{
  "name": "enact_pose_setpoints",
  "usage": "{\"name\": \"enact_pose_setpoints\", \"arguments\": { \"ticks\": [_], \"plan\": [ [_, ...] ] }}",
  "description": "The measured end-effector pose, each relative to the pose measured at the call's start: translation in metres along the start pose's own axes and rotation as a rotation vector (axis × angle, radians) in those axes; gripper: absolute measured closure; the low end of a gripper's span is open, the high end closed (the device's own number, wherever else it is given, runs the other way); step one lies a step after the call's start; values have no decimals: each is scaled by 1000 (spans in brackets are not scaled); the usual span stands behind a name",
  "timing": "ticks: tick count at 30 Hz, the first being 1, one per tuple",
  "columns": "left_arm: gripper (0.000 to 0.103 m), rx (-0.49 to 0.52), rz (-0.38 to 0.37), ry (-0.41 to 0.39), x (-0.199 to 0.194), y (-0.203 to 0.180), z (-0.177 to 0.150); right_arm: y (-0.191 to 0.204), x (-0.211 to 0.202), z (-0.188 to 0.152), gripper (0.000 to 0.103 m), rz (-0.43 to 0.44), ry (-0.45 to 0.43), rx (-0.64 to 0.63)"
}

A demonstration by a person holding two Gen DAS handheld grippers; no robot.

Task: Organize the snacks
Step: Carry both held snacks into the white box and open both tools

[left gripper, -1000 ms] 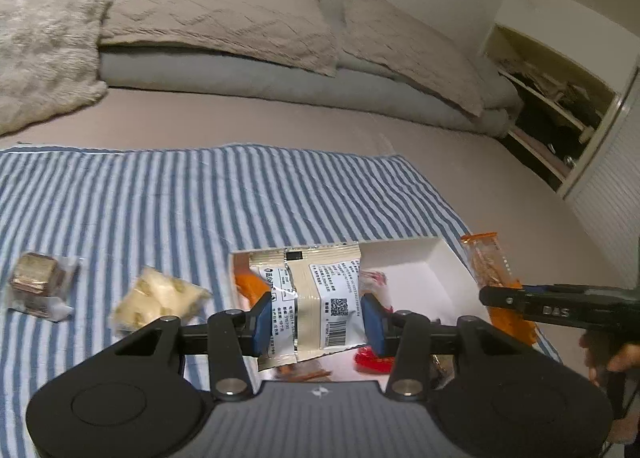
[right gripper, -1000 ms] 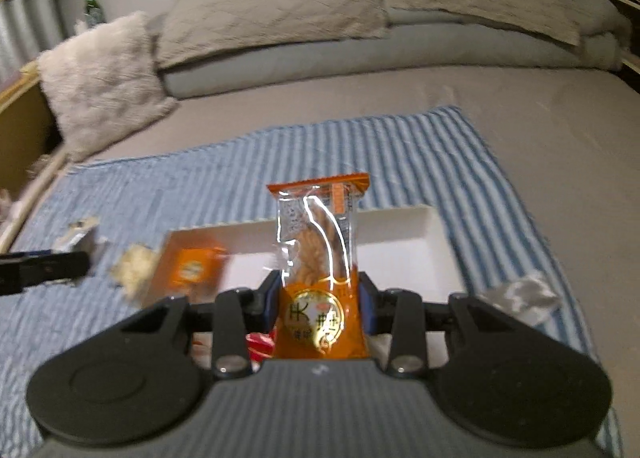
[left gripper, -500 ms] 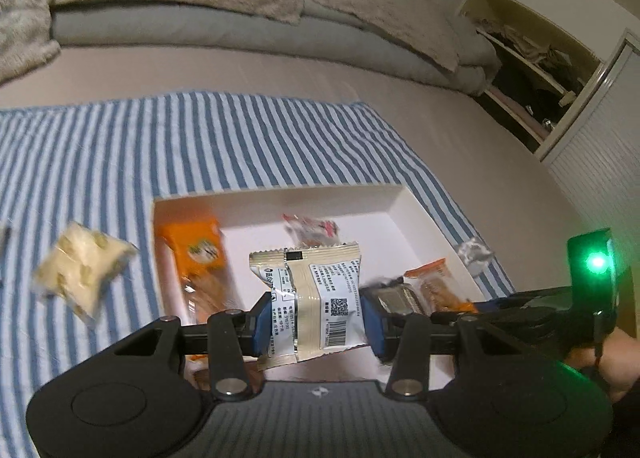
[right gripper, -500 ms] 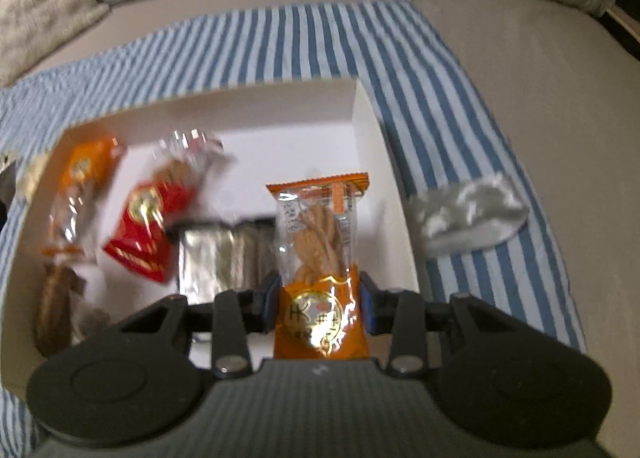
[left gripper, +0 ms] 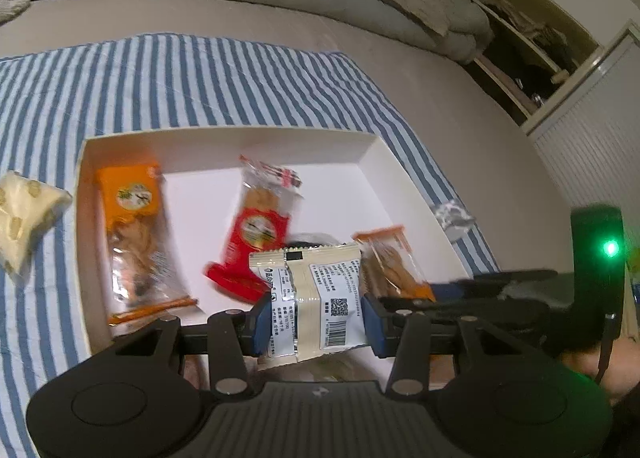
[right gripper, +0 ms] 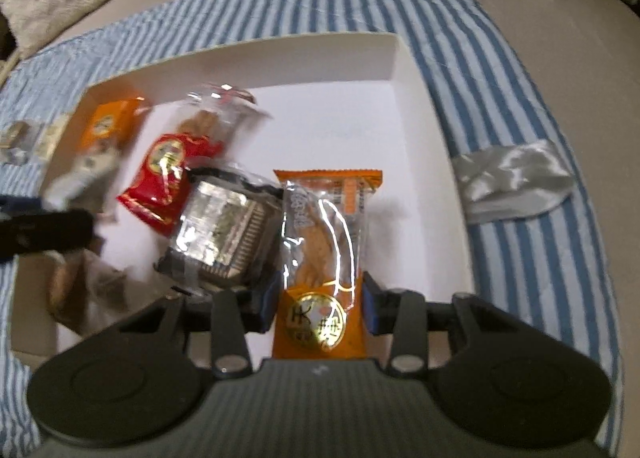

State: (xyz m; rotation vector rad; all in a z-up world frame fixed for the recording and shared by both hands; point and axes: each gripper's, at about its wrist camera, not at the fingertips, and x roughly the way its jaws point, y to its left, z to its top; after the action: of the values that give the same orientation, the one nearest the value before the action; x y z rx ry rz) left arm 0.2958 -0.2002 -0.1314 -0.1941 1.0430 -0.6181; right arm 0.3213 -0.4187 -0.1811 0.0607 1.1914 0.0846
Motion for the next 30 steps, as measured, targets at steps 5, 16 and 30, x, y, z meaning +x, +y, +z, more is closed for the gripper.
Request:
{"name": "enact_pose_setpoints", "arguments": {
  "ticks": [5, 16, 30],
  "plan": [
    [55, 33, -24, 35, 10, -12, -5, 7, -5, 7, 56, -34, -40, -23],
    [55, 60, -144, 147, 42, -37, -18, -8, -6, 9, 48, -140, -84, -1],
    [55, 92, -81, 156, 89, -41, -10, -27, -31, 4, 44, -77, -146, 69]
  ]
}}
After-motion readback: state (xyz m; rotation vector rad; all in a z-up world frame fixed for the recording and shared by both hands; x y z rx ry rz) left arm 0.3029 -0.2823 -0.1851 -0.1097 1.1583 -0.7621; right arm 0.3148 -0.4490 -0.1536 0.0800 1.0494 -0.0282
